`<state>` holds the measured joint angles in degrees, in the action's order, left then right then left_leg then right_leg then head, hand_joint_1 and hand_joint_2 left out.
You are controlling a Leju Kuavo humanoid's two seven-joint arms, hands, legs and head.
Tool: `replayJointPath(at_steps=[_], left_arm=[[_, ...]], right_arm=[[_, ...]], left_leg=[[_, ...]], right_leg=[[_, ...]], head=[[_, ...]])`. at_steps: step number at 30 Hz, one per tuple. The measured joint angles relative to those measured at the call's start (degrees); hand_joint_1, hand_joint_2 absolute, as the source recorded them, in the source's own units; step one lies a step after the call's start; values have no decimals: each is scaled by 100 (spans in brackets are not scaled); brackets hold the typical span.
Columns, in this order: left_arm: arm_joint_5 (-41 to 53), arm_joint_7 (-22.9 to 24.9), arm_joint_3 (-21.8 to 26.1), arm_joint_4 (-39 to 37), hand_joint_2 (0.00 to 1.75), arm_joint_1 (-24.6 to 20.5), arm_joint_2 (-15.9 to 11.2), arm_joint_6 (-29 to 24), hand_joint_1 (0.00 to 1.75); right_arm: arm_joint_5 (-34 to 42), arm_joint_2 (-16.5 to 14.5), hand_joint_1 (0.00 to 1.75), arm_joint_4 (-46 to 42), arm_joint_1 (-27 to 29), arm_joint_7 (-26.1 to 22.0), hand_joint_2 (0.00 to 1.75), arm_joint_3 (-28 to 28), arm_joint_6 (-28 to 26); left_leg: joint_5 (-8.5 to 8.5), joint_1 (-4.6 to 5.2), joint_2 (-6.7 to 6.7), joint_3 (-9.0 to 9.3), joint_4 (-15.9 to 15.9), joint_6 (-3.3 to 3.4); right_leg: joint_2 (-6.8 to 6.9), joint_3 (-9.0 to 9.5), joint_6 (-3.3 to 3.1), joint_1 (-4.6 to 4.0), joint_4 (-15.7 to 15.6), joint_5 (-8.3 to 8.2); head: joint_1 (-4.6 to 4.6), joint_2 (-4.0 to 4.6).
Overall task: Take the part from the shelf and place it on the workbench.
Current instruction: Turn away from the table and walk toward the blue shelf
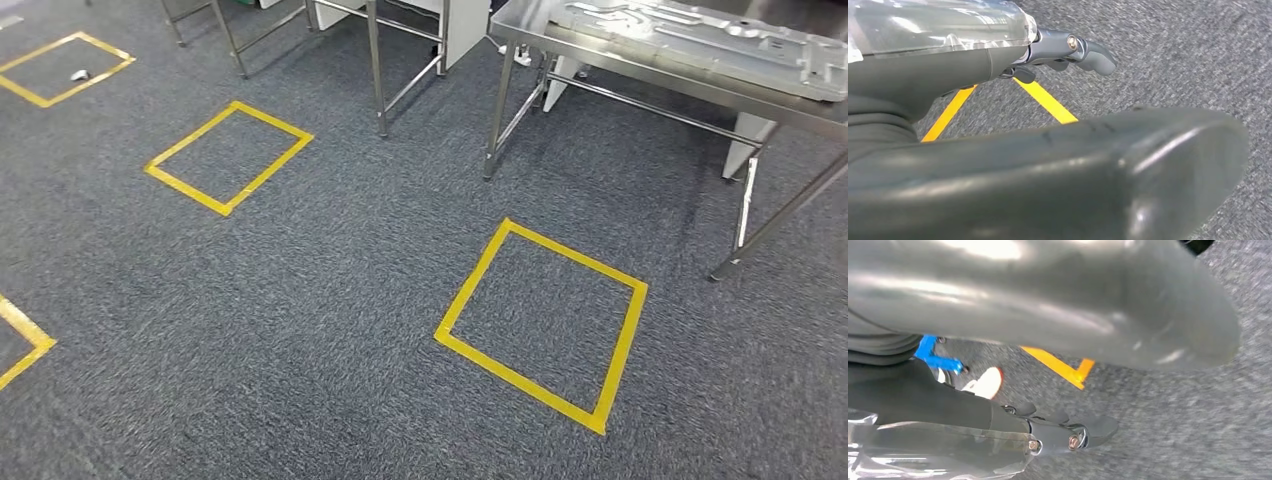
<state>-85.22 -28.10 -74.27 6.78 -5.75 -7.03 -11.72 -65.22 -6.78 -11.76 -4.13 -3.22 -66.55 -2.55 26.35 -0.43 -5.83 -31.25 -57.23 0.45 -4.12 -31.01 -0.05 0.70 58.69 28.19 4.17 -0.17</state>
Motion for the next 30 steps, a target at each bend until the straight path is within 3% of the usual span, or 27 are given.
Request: replayJointPath(at_steps=[1,3,5,7,9,10,11,13,14,16,18,19,21,22,24,26,29,30], left_arm=[[0,3,-13,0,0,-5,-5,3,0],[0,6,-33,-1,0,0,-30,5,0],[1,9,-44,1,0,7,-56,4,0],[2,26,-55,2,0,-13,-76,-4,0],[3,52,-67,2,0,-26,-90,-12,0],[4,62,-73,2,0,-21,-97,-13,0],[4,69,-76,2,0,-13,-106,-13,0],[3,75,-79,2,0,-12,-139,-14,0],[2,76,-80,1,0,-21,-157,-14,0],[2,75,-82,0,0,-32,-180,-14,0],[2,70,-84,-1,0,-25,-189,-13,0],[2,63,-84,-1,0,-19,-189,-13,0],[2,43,-86,-1,0,-19,-190,-13,0],[-1,30,-87,-1,0,-24,-190,-13,0],[-11,10,-87,-1,0,-36,-190,-13,0],[-19,4,-87,-1,0,-38,-188,-13,0],[-20,3,-87,-1,0,-36,-188,-13,0],[-22,3,-87,-1,0,-33,-188,-13,0]], right_arm=[[0,-3,0,0,-8,-1,0,-10,-1],[0,-23,0,2,-26,-1,0,-23,-1],[1,-45,0,7,-29,0,0,-28,-2],[4,-54,0,10,-16,2,0,-43,-10],[11,-55,0,14,-2,9,0,-64,-31],[14,-62,0,16,2,13,0,-72,-43],[16,-72,0,19,1,19,0,-75,-52],[17,-103,0,24,-4,31,0,-78,-61],[17,-115,0,26,-7,35,0,-79,-62],[14,-130,0,30,-16,41,0,-82,-61],[8,-138,0,33,-44,45,0,-85,-58],[6,-139,0,33,-58,44,0,-85,-58],[4,-139,0,33,-64,36,0,-86,-57],[2,-139,0,33,-57,29,0,-87,-57],[-9,-139,0,33,-36,20,0,-89,-57],[-19,-139,0,33,-21,19,0,-90,-57],[-22,-139,0,33,-18,18,0,-90,-57],[-24,-139,0,33,-15,18,0,-90,-58]], left_leg=[[-8,-12,-57,-20,1,-39],[-22,-29,-152,-55,7,-114],[109,-17,36,-155,-189,-164],[459,-20,370,-471,-840,-210],[710,-46,496,-810,-1509,-263],[683,-61,518,-855,-1594,-286],[552,-75,541,-782,-1446,-303],[178,-92,689,-395,-699,-315],[55,-81,776,-218,-358,-290],[0,-47,860,-73,-66,-211],[-12,-32,754,-84,-54,-126],[-26,-38,704,-83,-34,-92],[-58,-63,610,-74,5,-29],[-64,-66,565,-81,10,-12],[-68,-60,452,-95,7,5],[-68,-56,371,-97,5,7],[-69,-56,351,-95,5,6],[-69,-56,322,-91,4,6]], right_leg=[[-29,19,-18,-10,-60,10],[103,36,-58,-6,-110,-14],[245,79,-127,25,-191,-43],[406,104,-178,21,-225,-45],[570,109,-192,4,-217,-25],[645,114,-189,1,-210,-11],[714,122,-179,2,-198,7],[849,152,-143,-1,-161,60],[906,165,-112,-12,-137,93],[997,186,-48,-38,-112,134],[1079,204,13,-46,-114,151],[1039,206,46,-34,-81,189],[789,66,94,-6,261,431],[622,-89,105,8,600,618],[472,-462,108,9,1333,914],[445,-640,107,7,1659,978],[443,-653,105,8,1671,954],[439,-624,101,8,1588,874]], head=[[1,0],[1,0],[1,0],[2,0],[2,0],[2,0],[2,0],[2,0],[1,0],[0,0],[1,0],[0,0],[0,0],[0,0],[0,0],[0,0],[1,0],[1,0]])
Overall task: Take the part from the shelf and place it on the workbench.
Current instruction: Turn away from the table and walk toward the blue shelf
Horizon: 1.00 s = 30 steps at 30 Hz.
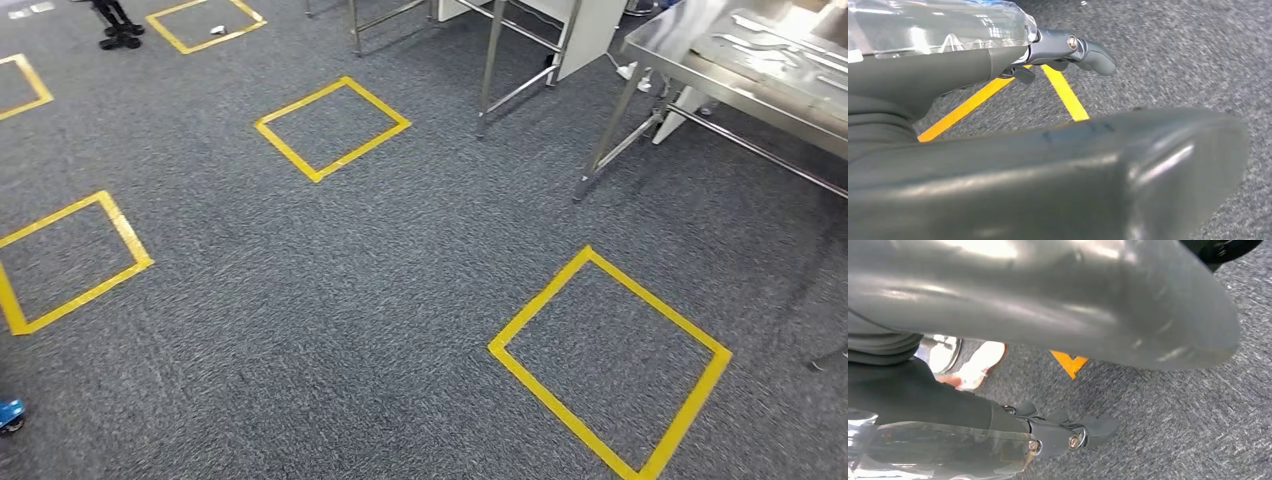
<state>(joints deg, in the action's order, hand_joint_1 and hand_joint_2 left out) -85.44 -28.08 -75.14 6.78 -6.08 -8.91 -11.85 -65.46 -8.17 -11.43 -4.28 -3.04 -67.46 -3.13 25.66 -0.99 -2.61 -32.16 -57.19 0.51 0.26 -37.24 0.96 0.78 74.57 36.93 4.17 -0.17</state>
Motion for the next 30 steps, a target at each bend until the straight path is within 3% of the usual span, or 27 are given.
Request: replayJointPath(at_steps=[1,2,3,5,6,8,10,12,13,14,16,18,19,21,23,25,27,28,30], left_arm=[[-3,-1,-1,0,0,3,1,0,0],[-11,-6,-3,0,0,1,6,1,0],[-20,-13,-7,0,0,0,11,3,0],[-32,-32,-23,0,0,2,20,18,0],[-32,-39,-33,0,0,14,21,26,0],[-33,-49,-57,0,0,18,26,37,0],[-34,-61,-80,0,0,-11,33,48,0],[-40,-76,-96,0,0,-17,51,62,0],[-44,-83,-101,0,0,-7,63,68,0],[-48,-87,-103,0,0,3,73,69,0],[-55,-94,-103,0,0,4,92,65,0],[-57,-102,-103,0,0,-9,113,56,0],[-57,-104,-103,0,0,-8,122,51,0],[-57,-105,-103,0,0,16,137,46,0],[-58,-89,-104,0,0,22,159,46,0],[-59,-33,-111,0,0,-6,182,47,0],[-61,90,-127,0,0,-19,197,46,0],[-62,168,-136,0,0,-11,205,45,0],[-63,342,-154,0,0,5,222,43,0]], right_arm=[[-3,0,0,0,4,0,0,-1,-1],[-39,1,0,0,7,14,0,0,-5],[-83,2,0,0,9,36,0,3,-13],[-192,4,0,0,-1,98,0,20,-42],[-216,5,0,0,-6,118,0,27,-61],[-238,8,0,-1,1,138,0,34,-92],[-244,14,0,-2,25,146,0,36,-99],[-269,25,0,-2,37,161,0,40,-92],[-292,33,0,-2,36,169,0,50,-87],[-319,41,0,-2,35,177,0,64,-83],[-371,59,0,-2,35,183,0,103,-64],[-404,84,0,-2,33,186,0,142,-39],[-421,96,0,-2,27,187,0,157,-27],[-503,126,0,-4,4,191,0,199,-17],[-632,165,0,-7,7,224,0,272,-18],[-751,206,0,-9,32,335,0,339,-17],[-844,244,0,-9,56,501,0,390,-7],[-875,267,0,-9,65,577,0,417,-1],[-913,314,0,-9,75,699,0,460,9]], left_leg=[[0,0,-44,6,-2,-2],[-1,5,-146,-1,-14,-30],[-4,10,-252,-13,-23,-67],[-18,11,-439,-53,-30,-170],[-4,5,-388,-69,-52,-199],[196,6,-110,-215,-359,-242],[579,8,149,-548,-1075,-272],[777,3,199,-808,-1649,-292],[721,3,214,-794,-1647,-289],[571,4,244,-661,-1414,-277],[230,38,467,-222,-608,-211],[93,87,644,25,-127,-131],[101,107,644,32,-83,-102],[72,93,520,26,-47,-50],[34,57,396,46,12,11],[16,42,264,41,32,46],[14,43,118,28,26,54],[14,42,36,31,20,51],[23,36,-130,47,-5,28]], right_leg=[[-13,70,-8,1,-180,-141],[-110,236,-35,2,-603,-367],[-197,400,-67,-1,-1020,-586],[-307,639,-152,-2,-1615,-828],[-247,649,-191,1,-1633,-840],[-108,668,-278,9,-1675,-860],[43,671,-326,-18,-1681,-849],[199,675,-341,-45,-1677,-832],[272,683,-341,-54,-1675,-821],[341,698,-335,-60,-1675,-809],[471,743,-306,-84,-1671,-772],[577,775,-255,-110,-1664,-739],[625,784,-230,-117,-1664,-729],[693,811,-180,-109,-1658,-702],[487,732,-125,-88,-1420,-514],[150,419,-91,-56,-740,-131],[21,97,-75,-39,-95,97],[0,61,-68,-31,-47,33],[-83,280,-61,0,-583,-392]], head=[[0,0],[0,0],[0,0],[0,0],[0,0],[1,0],[2,0],[2,0],[2,0],[2,0],[2,0],[1,0],[1,0],[0,0],[0,0],[-2,0],[-2,0],[-2,0],[-2,0]])
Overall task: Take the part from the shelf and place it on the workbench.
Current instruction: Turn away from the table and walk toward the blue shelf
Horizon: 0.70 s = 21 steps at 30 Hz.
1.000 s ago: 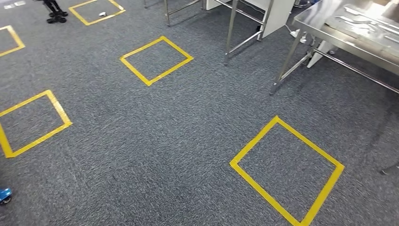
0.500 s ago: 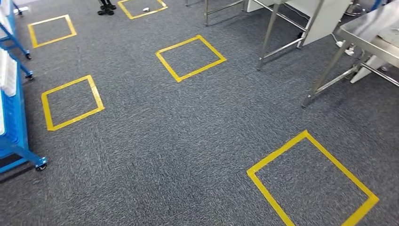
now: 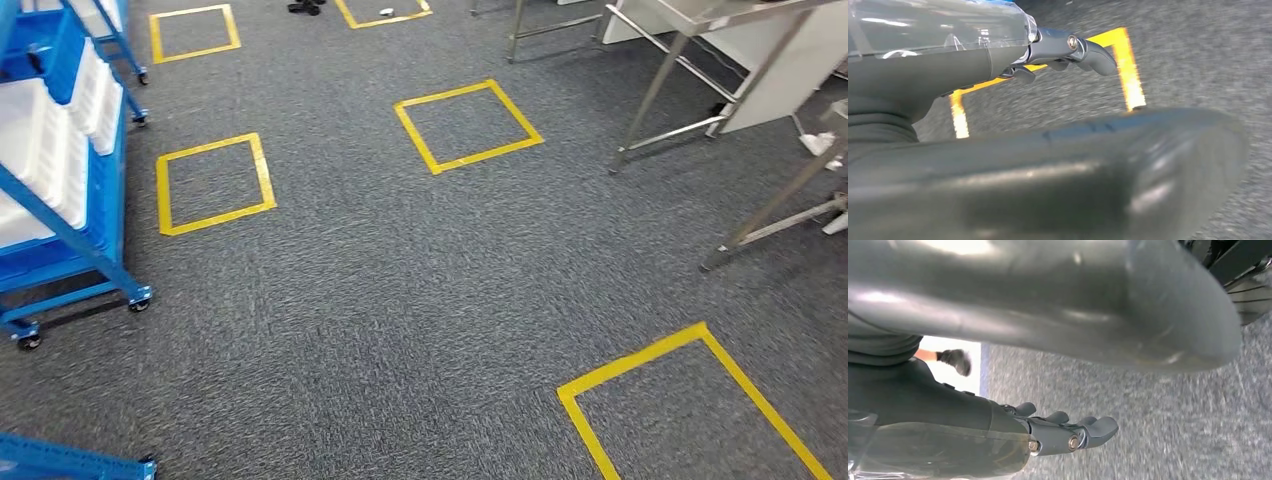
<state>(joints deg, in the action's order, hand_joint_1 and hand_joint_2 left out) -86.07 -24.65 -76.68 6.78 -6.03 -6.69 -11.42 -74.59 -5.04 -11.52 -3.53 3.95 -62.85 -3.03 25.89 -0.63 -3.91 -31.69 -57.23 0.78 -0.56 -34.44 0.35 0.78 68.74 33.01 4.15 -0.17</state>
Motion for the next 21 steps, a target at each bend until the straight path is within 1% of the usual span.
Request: replayJointPath(at_steps=[1,2,3,4,5,6,7,8,9,10,11,12,13,14,15,16,17,18,19,20,21], left_arm=[[1,91,-15,0,0,1,9,1,0],[2,187,-35,0,0,-5,17,3,0],[3,276,-61,0,0,-12,21,5,0],[4,348,-88,0,0,-12,22,8,0],[5,399,-113,0,0,-8,23,9,0],[6,427,-136,0,0,7,25,10,0],[6,441,-154,0,0,22,29,12,0],[6,446,-171,0,0,29,33,14,0],[6,449,-188,0,0,25,35,16,0],[6,449,-204,0,0,13,37,19,0],[6,450,-218,0,0,2,38,23,0],[6,450,-230,0,0,0,40,26,0],[6,452,-240,0,0,7,42,28,0],[6,454,-248,0,0,17,43,31,0],[6,455,-254,0,0,23,43,31,0],[6,456,-258,0,0,22,40,31,0],[5,455,-261,0,0,15,38,29,0],[5,451,-262,0,0,7,35,25,0],[4,443,-264,0,0,4,33,17,0],[4,431,-265,-1,0,7,26,8,0],[4,414,-267,-1,0,16,20,1,0]], right_arm=[[-10,19,0,0,6,55,0,14,3],[-16,31,0,0,10,104,0,24,4],[-20,38,0,0,10,145,0,32,-1],[-25,42,0,0,8,176,0,38,-8],[-29,50,0,0,-2,195,0,43,-16],[-35,56,0,0,-11,206,0,47,-22],[-40,66,0,0,-15,213,0,52,-26],[-44,75,0,0,-13,215,0,58,-27],[-46,80,0,0,-3,216,0,65,-27],[-47,87,0,0,9,217,0,72,-27],[-47,93,0,0,18,217,0,80,-27],[-47,99,0,0,24,217,0,87,-26],[-47,104,0,0,23,217,0,93,-26],[-47,109,0,0,18,217,0,97,-25],[-47,110,0,0,11,217,0,101,-25],[-47,110,0,0,7,217,0,105,-25],[-52,110,0,0,4,217,0,109,-27],[-70,111,0,0,2,217,0,114,-31],[-116,113,0,0,-1,216,0,125,-33],[-193,115,0,0,-9,216,0,149,-30],[-304,120,0,-1,-20,218,0,191,-19]], left_leg=[[10,1,-76,0,-18,-23],[19,4,-143,-14,-47,-52],[21,7,-203,-39,-68,-87],[12,5,-263,-66,-76,-125],[-1,-3,-324,-89,-75,-166],[-4,-16,-347,-106,-74,-200],[27,-18,-268,-132,-121,-229],[117,-15,-119,-203,-271,-254],[269,-13,63,-334,-550,-271],[456,-8,227,-516,-935,-287],[631,-11,304,-721,-1353,-301],[732,-13,332,-877,-1672,-307],[726,-13,343,-939,-1797,-304],[613,-10,355,-880,-1685,-291],[421,-3,387,-704,-1347,-264],[241,18,496,-473,-899,-220],[110,49,613,-270,-512,-171],[40,80,704,-133,-243,-125],[31,109,761,-78,-122,-89],[28,126,722,-85,-109,-66],[11,118,657,-75,-82,-41]], right_leg=[[-130,167,-1,22,-385,-194],[-259,292,-4,39,-701,-319],[-358,362,-10,49,-892,-372],[-403,378,-27,43,-951,-356],[-359,377,-53,32,-972,-360],[-287,388,-92,30,-986,-372],[-219,404,-139,26,-1009,-382],[-141,420,-183,25,-1033,-390],[-58,434,-220,19,-1051,-394],[25,440,-245,-1,-1055,-387],[116,442,-262,-22,-1054,-380],[201,444,-272,-40,-1053,-372],[279,449,-279,-57,-1052,-364],[351,460,-282,-72,-1052,-355],[419,477,-281,-85,-1052,-342],[483,500,-275,-96,-1053,-327],[544,519,-259,-112,-1051,-308],[597,534,-238,-122,-1049,-293],[647,544,-216,-128,-1049,-282],[696,552,-192,-132,-1055,-277],[739,563,-165,-135,-1061,-269]], head=[[0,0],[1,0],[1,0],[1,0],[2,0],[2,0],[2,0],[2,0],[2,0],[2,0],[2,0],[2,0],[2,0],[2,0],[2,0],[2,0],[2,0],[2,0],[2,0],[2,0],[2,0]])
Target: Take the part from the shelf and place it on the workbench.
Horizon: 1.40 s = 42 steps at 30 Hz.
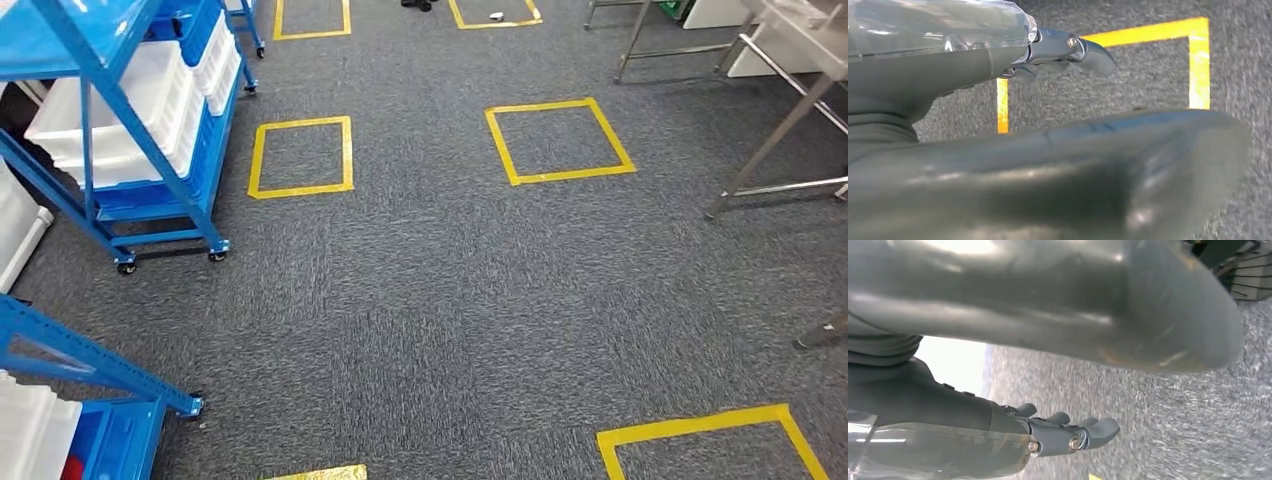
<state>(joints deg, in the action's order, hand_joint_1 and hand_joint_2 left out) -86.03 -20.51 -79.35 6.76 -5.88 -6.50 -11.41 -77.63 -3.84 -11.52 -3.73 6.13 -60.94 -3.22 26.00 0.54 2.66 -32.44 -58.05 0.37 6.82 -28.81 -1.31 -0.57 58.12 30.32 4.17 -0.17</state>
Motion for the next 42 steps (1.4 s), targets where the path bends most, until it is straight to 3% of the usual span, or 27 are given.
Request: replayJointPath(at_steps=[1,3,5,6,7,8,9,11,13,14,16,18,20,22,23,25,27,29,31,33,35,37,38,39,40,42], left_arm=[[0,-19,-3,-1,0,10,-7,-3,0],[1,-56,-13,-1,0,0,-15,17,0],[2,-75,-31,-1,0,-34,-19,51,0],[2,-77,-43,-1,0,-45,-21,67,0],[2,-73,-58,-1,0,-47,-23,82,0],[2,-66,-74,-1,0,-45,-25,98,0],[3,-54,-91,-1,0,-46,-27,116,0],[4,-30,-121,-1,0,-59,-32,149,0],[6,-15,-138,-1,0,-81,-44,167,0],[7,-10,-142,-1,0,-86,-49,172,0],[7,-6,-147,-1,0,-73,-51,179,0],[8,-5,-152,0,0,-66,-55,180,0],[10,-4,-162,0,0,-95,-62,180,0],[11,-6,-178,1,0,-108,-62,184,0],[11,-8,-187,1,0,-103,-60,187,0],[10,-15,-204,1,0,-96,-62,196,0],[9,-21,-232,1,0,-118,-67,205,0],[7,-14,-260,1,0,-131,-71,218,0],[4,26,-275,1,0,-114,-76,229,0],[2,81,-279,1,0,-112,-76,237,0],[0,114,-280,1,0,-142,-72,252,0],[-5,128,-281,1,0,-155,-69,264,0],[-9,130,-281,1,0,-149,-68,266,0],[-14,128,-281,1,0,-141,-66,266,0],[-19,118,-280,1,0,-135,-61,265,0],[-28,81,-277,1,0,-136,-46,265,0]], right_arm=[[-132,15,0,-1,-8,8,0,61,20],[-385,45,0,-1,-2,22,0,221,74],[-537,61,0,1,23,25,0,365,108],[-569,68,0,1,34,19,0,420,113],[-588,77,0,1,41,5,0,465,113],[-598,89,0,1,44,-11,0,501,112],[-604,100,0,1,45,-34,0,533,112],[-615,117,0,1,42,-72,0,583,118],[-621,122,0,2,31,-93,0,630,128],[-622,122,0,3,20,-96,0,649,132],[-622,121,0,3,-2,-97,0,673,132],[-623,120,0,3,-4,-100,0,684,132],[-624,120,0,3,19,-109,0,693,133],[-627,120,0,3,34,-123,0,702,134],[-631,120,0,3,33,-133,0,706,134],[-639,119,0,3,25,-166,0,714,133],[-641,117,0,3,21,-214,0,726,129],[-641,113,0,3,10,-259,0,745,121],[-641,107,0,3,-22,-297,0,762,104],[-639,102,0,3,-36,-314,0,769,84],[-588,94,0,4,-21,-275,0,769,33],[-352,85,0,4,-8,-215,0,730,-123],[-115,82,0,4,-4,-216,0,663,-245],[203,81,0,3,-4,-253,0,540,-377],[578,80,0,2,-11,-325,0,373,-500],[1329,80,0,1,-40,-530,0,-88,-638]], left_leg=[[-24,-13,-57,13,39,20],[-80,-54,-173,42,117,74],[-105,-64,-295,21,131,98],[-108,-65,-364,13,127,97],[-111,-66,-437,9,120,94],[-111,-72,-513,7,106,85],[-107,-81,-590,7,86,69],[-82,-93,-733,-20,8,9],[-70,-93,-850,-80,-56,-72],[-80,-98,-904,-108,-63,-117],[-95,-126,-952,-149,-67,-188],[75,-127,-732,-286,-329,-229],[457,-120,-435,-608,-1027,-246],[691,-124,-340,-880,-1650,-252],[656,-123,-321,-881,-1690,-244],[335,-111,-232,-545,-1103,-198],[99,-55,-17,-143,-352,-113],[67,2,69,-25,-83,-43],[29,-1,-44,-11,-24,9],[-28,-37,-161,47,73,70],[-63,-54,-281,67,117,108],[-68,-50,-423,58,110,116],[-66,-50,-503,61,104,113],[-61,-55,-588,68,95,106],[-53,-60,-669,75,80,93],[-22,-67,-813,55,23,44]], right_leg=[[-40,9,29,7,18,24],[-327,-115,85,30,333,247],[-617,-456,119,75,1044,608],[-656,-630,133,94,1382,724],[-668,-735,150,113,1563,731],[-674,-746,169,136,1537,623],[-695,-651,189,164,1291,416],[-896,-347,227,219,559,29],[-1068,-206,204,233,192,-78],[-1069,-205,168,212,178,-60],[-936,-206,70,198,157,-94],[-797,-206,-18,194,117,-128],[-639,-216,-66,162,107,-131],[-471,-219,-85,124,108,-120],[-395,-216,-88,109,108,-114],[-257,-195,-82,90,109,-95],[-135,-163,-45,68,110,-67],[-39,-140,12,64,105,-49],[13,-105,77,81,91,-36],[-217,-160,134,95,274,111],[-548,-457,159,107,895,450],[-651,-814,172,120,1564,674],[-664,-887,178,128,1658,623],[-678,-855,181,137,1526,457],[-721,-731,184,151,1201,216],[-993,-439,182,183,466,-146]], head=[[-1,0],[-2,0],[-2,0],[-2,0],[-2,0],[-2,0],[-2,0],[-2,0],[-1,0],[-1,0],[-1,0],[0,0],[0,0],[0,0],[0,0],[0,0],[0,0],[0,0],[0,0],[-1,0],[-2,0],[-2,0],[-2,0],[-2,0],[-2,0],[-2,0]])
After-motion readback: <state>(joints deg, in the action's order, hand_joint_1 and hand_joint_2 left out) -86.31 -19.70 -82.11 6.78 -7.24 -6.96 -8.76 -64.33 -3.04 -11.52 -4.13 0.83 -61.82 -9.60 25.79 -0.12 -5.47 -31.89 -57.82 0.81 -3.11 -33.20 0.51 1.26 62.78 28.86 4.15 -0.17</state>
